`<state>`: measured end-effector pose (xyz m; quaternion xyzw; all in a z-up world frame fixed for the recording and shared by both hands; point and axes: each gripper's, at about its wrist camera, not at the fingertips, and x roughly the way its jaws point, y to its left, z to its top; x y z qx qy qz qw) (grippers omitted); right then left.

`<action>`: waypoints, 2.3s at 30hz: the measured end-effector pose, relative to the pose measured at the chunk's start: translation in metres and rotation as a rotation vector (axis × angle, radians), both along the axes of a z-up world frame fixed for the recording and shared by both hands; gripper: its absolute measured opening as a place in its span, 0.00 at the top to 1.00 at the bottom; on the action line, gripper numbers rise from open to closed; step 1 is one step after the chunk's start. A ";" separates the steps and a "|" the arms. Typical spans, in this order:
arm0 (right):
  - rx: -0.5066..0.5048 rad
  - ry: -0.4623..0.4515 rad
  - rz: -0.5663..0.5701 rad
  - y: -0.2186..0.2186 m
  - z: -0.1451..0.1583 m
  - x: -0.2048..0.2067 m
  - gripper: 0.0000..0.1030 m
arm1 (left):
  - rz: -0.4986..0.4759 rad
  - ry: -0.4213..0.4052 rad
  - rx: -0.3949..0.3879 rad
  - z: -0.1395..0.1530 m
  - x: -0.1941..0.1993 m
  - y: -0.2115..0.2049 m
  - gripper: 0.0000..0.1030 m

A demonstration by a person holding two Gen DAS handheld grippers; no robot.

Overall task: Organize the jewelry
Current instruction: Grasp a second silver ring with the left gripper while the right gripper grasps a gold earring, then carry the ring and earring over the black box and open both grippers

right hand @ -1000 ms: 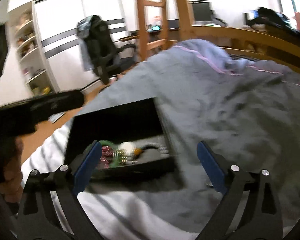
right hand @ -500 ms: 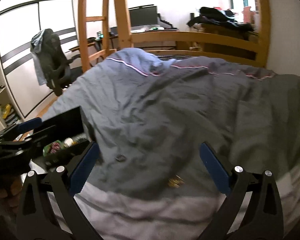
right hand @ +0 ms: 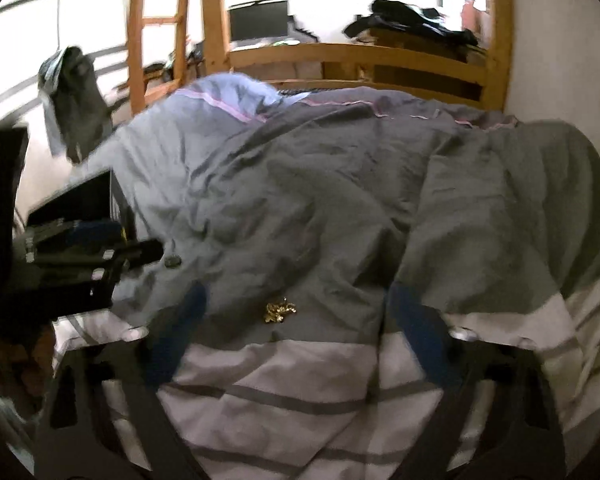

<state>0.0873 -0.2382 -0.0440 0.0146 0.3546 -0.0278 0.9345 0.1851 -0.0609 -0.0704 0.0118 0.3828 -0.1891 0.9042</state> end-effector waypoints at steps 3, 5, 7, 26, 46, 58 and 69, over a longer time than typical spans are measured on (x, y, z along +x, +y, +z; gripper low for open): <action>0.011 0.044 0.063 0.007 -0.020 0.017 0.49 | -0.024 0.028 0.014 -0.011 0.008 -0.005 0.47; 0.039 0.068 0.070 0.007 -0.030 0.028 0.51 | -0.031 0.042 0.018 -0.017 0.014 -0.008 0.50; 0.069 0.090 0.061 0.006 -0.039 0.042 0.51 | -0.035 0.049 0.021 -0.022 0.017 -0.010 0.51; 0.074 0.261 0.012 0.002 -0.073 0.055 0.67 | 0.029 0.110 0.090 -0.039 0.030 -0.009 0.79; 0.108 0.224 0.033 0.005 -0.069 0.056 0.86 | 0.047 0.129 0.063 -0.035 0.032 -0.001 0.81; 0.170 0.062 0.040 0.003 -0.038 0.046 0.89 | 0.008 0.088 0.052 -0.014 0.022 -0.012 0.81; 0.241 -0.046 0.049 -0.009 -0.006 0.039 0.89 | 0.010 0.052 0.019 0.013 0.012 -0.009 0.81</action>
